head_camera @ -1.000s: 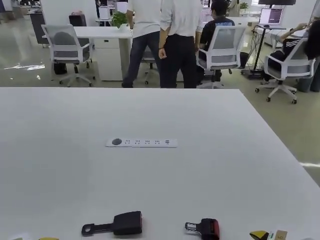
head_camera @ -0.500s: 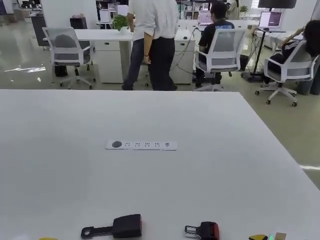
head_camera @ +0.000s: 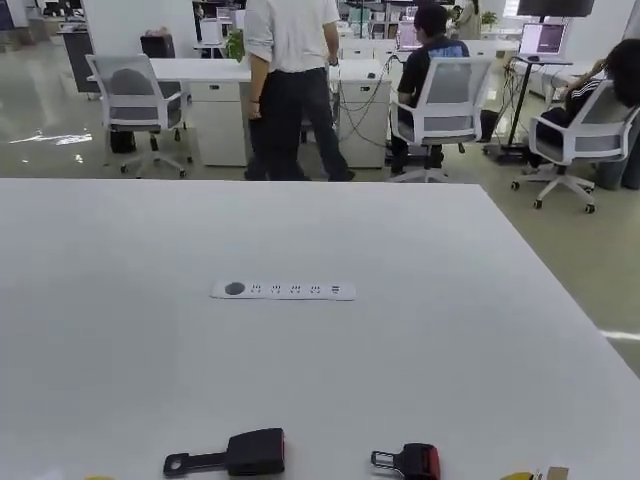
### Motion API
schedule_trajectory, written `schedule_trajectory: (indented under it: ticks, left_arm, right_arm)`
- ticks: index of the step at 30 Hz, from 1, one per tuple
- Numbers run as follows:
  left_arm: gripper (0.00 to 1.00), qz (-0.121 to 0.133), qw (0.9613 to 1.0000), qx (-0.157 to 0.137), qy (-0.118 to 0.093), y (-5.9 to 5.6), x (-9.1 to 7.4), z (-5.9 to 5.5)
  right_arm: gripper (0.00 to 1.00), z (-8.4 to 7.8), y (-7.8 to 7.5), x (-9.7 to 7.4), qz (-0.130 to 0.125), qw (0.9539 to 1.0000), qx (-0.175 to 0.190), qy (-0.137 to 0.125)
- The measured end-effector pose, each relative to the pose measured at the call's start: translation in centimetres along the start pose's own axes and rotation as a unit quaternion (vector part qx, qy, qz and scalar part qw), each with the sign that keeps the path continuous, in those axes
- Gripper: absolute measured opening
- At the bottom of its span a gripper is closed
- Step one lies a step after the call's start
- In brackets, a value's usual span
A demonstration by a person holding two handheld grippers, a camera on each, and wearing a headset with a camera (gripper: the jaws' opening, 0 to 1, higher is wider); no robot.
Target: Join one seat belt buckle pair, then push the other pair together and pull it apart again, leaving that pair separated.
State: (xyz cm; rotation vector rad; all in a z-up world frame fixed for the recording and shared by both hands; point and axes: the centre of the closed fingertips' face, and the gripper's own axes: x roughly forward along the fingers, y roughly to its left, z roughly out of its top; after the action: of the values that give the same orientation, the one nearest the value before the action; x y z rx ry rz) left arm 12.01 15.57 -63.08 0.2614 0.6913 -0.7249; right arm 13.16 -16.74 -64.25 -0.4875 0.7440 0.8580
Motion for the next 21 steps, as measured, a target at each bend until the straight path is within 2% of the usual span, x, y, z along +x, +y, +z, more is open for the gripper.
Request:
schedule_trajectory:
  ticks: [2,9,13,21]
  left_arm:
    - [0.92,-0.002,1.0,0.002,0.005,-0.21,0.13,-0.25]
    - [0.89,-0.002,1.0,-0.002,0.002,-0.49,0.13,-0.28]
    - [0.83,-0.005,0.9999,-0.005,0.009,-0.45,0.19,-0.6]
    - [0.8,-0.017,0.9998,-0.002,0.009,-0.96,0.59,-0.23]
  right_arm:
    - [0.81,0.15,0.38,-0.16,0.002,1.0,-0.001,-0.001]
    - [0.79,0.12,0.19,-0.02,0.0,1.0,-0.003,-0.005]
    - [0.76,-0.11,0.18,0.05,0.001,1.0,-0.004,-0.001]
    - [0.74,0.04,0.3,0.16,0.0,1.0,0.006,-0.007]
